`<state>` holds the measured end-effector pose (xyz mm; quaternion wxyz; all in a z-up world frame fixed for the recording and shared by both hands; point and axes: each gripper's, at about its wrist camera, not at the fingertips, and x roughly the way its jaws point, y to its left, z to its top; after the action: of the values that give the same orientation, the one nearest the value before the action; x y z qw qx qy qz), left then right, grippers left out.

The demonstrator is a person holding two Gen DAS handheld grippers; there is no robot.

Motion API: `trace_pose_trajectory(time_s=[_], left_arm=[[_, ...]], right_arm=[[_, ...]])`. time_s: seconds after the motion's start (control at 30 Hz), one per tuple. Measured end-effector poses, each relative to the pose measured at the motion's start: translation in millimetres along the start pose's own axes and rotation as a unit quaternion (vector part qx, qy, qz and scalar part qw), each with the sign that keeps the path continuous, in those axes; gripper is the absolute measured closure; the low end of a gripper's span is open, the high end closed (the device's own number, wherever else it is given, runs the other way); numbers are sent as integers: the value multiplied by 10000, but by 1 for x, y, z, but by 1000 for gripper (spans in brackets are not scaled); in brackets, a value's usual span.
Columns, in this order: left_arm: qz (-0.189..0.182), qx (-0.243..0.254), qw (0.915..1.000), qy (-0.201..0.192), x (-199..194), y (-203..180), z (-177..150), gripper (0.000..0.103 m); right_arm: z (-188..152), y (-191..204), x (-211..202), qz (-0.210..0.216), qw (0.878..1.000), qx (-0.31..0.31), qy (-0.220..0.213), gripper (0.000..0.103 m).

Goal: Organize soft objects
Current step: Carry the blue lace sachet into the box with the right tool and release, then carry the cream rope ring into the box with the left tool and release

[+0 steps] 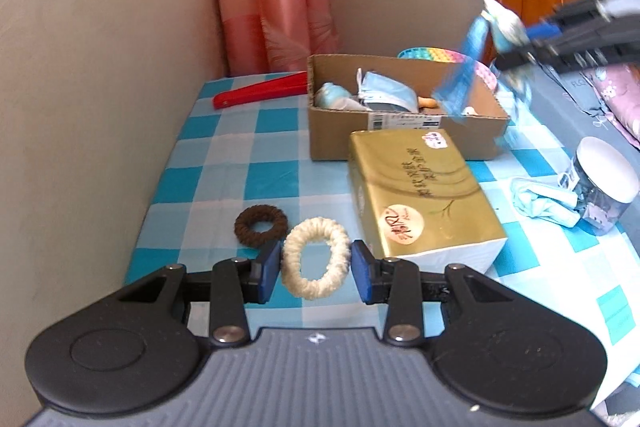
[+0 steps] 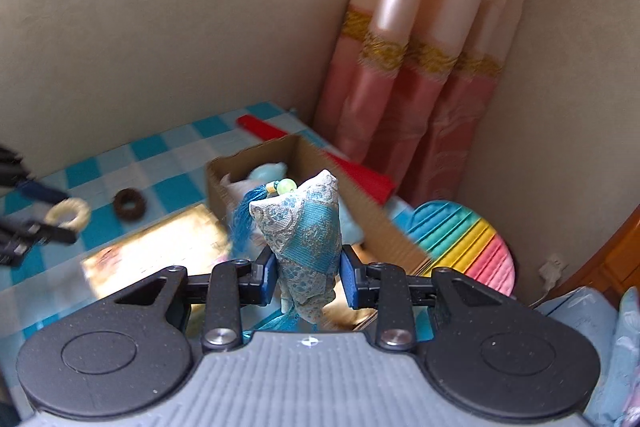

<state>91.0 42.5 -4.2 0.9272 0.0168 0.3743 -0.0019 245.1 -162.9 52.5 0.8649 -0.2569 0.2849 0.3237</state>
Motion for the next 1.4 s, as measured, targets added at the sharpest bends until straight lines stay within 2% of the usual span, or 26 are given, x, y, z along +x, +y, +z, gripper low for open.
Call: trace_pose_trajectory(time_s=[0.3, 0.37, 0.4, 0.43, 0.5, 0.6, 0.7, 0.73, 0.8, 1.0, 1.2, 1.27, 1.4], left_arm=[[-137, 62, 9999, -62, 2, -4, 2, 66], [-145, 58, 9999, -65, 3, -4, 2, 66], [-146, 52, 9999, -59, 4, -4, 1, 66], [-153, 38, 9999, -51, 4, -3, 1, 66], [-163, 9, 9999, -28, 6, -2, 1, 66], [-158, 11, 9999, -12, 8, 0, 0, 66], [-156, 13, 9999, -13, 8, 2, 0, 66], [-156, 18, 9999, -23, 8, 2, 1, 66], [-151, 31, 9999, -35, 8, 3, 2, 66], [-110, 113, 9998, -88, 6, 4, 7, 66], [-118, 136, 9997, -175, 4, 3, 15, 66], [-126, 163, 9996, -197, 5, 2, 19, 66], [-109, 305, 9991, -286, 5, -3, 31, 66]], right_arm=[[41, -23, 36, -366, 9986, -153, 358, 66], [44, -24, 48, -352, 9983, -64, 468, 60], [45, -23, 54, -355, 9981, -43, 495, 52], [44, -21, 59, -358, 9980, -36, 526, 37], [41, -19, 66, -349, 9979, 26, 544, 27], [35, -18, 71, -356, 9976, 144, 579, 18], [29, -20, 70, -359, 9961, 423, 682, 15], [27, -20, 69, -347, 9955, 535, 702, 8], [21, -21, 65, -324, 9940, 795, 673, 0], [5, -9, 55, -248, 9853, 1429, 902, 0], [-18, 6, 44, -206, 9658, 2205, 1351, 0], [-25, 13, 42, -218, 9621, 2288, 1467, 0], [-39, 29, 31, -352, 9610, 2349, 1415, 0]])
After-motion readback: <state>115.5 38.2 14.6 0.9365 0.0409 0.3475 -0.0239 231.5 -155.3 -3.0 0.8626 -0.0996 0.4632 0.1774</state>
